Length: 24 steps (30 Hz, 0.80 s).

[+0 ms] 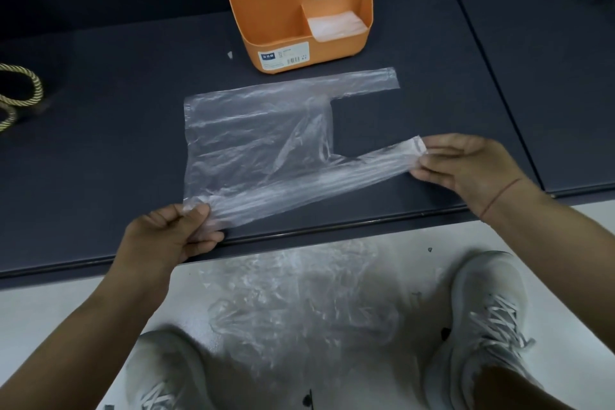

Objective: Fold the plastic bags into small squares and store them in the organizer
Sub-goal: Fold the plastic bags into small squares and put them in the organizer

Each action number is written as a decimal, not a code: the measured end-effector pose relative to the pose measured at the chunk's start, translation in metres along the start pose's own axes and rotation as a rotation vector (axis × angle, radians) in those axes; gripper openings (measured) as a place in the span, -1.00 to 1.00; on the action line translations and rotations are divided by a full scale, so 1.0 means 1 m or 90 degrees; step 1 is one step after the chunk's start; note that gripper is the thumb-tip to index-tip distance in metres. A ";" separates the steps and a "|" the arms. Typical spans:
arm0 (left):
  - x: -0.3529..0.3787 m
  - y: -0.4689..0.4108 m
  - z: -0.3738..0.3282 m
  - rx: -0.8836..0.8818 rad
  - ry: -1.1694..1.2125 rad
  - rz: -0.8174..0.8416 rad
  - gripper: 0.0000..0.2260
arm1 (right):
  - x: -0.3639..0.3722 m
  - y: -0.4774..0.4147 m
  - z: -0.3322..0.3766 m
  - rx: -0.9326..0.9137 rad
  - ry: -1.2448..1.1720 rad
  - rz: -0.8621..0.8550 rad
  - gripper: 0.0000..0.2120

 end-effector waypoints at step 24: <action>0.079 -0.047 -0.059 0.510 -0.833 -0.037 -0.40 | 0.205 0.016 0.003 -0.581 0.941 0.141 -0.31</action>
Point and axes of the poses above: each hand's wrist, its own y-axis away from the middle knuckle, its own x-axis out of the palm, z = x × y, the point moved 10 cm from there along -y, towards the middle knuckle, and after that the axes turned 5 degrees about -z, right-handed, at the moved point
